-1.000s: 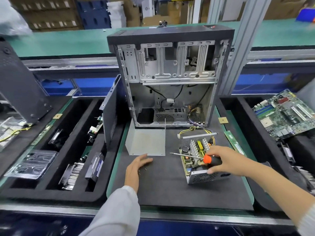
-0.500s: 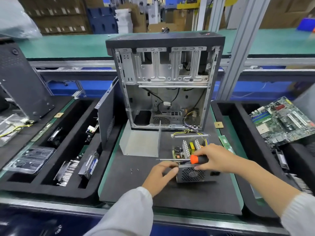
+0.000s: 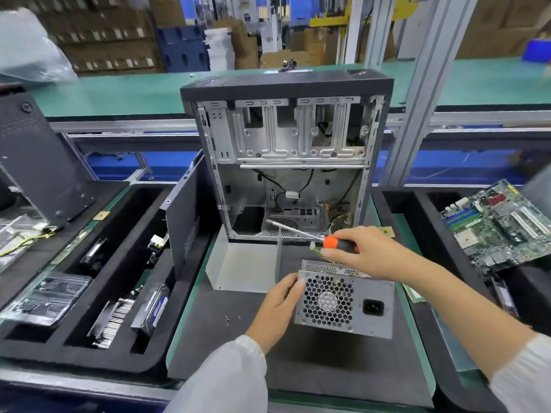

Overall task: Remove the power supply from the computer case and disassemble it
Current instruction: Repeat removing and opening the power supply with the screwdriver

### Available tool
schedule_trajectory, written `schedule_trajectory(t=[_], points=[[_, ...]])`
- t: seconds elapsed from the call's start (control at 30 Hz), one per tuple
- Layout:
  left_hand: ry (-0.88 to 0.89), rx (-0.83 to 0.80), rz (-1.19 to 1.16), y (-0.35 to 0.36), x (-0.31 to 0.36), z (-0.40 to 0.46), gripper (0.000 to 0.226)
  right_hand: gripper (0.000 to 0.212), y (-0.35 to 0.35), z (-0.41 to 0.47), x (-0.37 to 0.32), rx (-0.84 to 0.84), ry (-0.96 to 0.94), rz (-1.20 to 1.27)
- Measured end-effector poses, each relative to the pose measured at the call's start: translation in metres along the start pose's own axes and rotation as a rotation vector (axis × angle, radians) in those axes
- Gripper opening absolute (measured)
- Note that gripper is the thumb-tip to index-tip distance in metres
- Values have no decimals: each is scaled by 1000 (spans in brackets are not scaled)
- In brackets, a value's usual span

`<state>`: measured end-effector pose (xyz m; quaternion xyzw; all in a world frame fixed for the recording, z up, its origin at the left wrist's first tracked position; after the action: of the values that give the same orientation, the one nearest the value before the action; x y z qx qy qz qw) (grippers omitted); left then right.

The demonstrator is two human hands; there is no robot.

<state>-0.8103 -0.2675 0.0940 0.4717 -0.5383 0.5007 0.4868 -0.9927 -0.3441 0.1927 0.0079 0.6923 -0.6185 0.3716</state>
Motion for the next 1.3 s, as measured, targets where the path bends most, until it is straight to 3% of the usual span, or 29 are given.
schedule_trajectory(t=[0.13, 0.23, 0.33, 0.47, 0.57, 0.7, 0.77, 0.8, 0.93, 1.1, 1.3], points=[[-52, 16, -117, 5, 0, 11, 25, 15, 1, -23, -12, -86, 68, 480], [-70, 14, -154, 11, 1, 21, 28, 43, 10, -33, -20, -113, 157, 882], [9, 66, -121, 18, 3, 27, 30, 28, 19, -32, -24, -88, 188, 1118], [60, 141, -151, 29, 3, 31, 28, 42, 16, -30, -25, -128, 126, 1348], [73, 208, -168, 34, 7, 32, 27, 35, 7, -31, -24, -74, 5, 1109], [-5, 248, -228, 39, 8, 34, 28, 37, 8, -30, -21, 279, -34, 474], [-75, 219, -260, 38, 11, 36, 28, 25, 5, -28, -22, 406, -93, 226], [-112, 208, -289, 36, 13, 38, 29, 20, 0, -27, -23, 460, -103, 203], [-201, 204, -318, 29, 18, 46, 30, 38, -32, -13, -29, 654, -139, 265], [-301, 144, -315, 23, 20, 57, 32, 34, -60, 8, -43, 788, -115, 340], [-362, 94, -369, 15, 15, 72, 34, 25, -51, 31, -50, 652, -27, 286]])
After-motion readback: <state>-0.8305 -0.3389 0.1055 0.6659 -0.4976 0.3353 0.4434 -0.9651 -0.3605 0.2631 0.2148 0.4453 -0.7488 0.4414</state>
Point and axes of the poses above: each hand's wrist, its own z-axis towards the middle knuckle, its own y-axis out of the palm, x = y × z, the point moved 2 cm from there along z, towards the middle knuckle, and after that the axes turned 5 degrees about x, right-handed, at the moved point
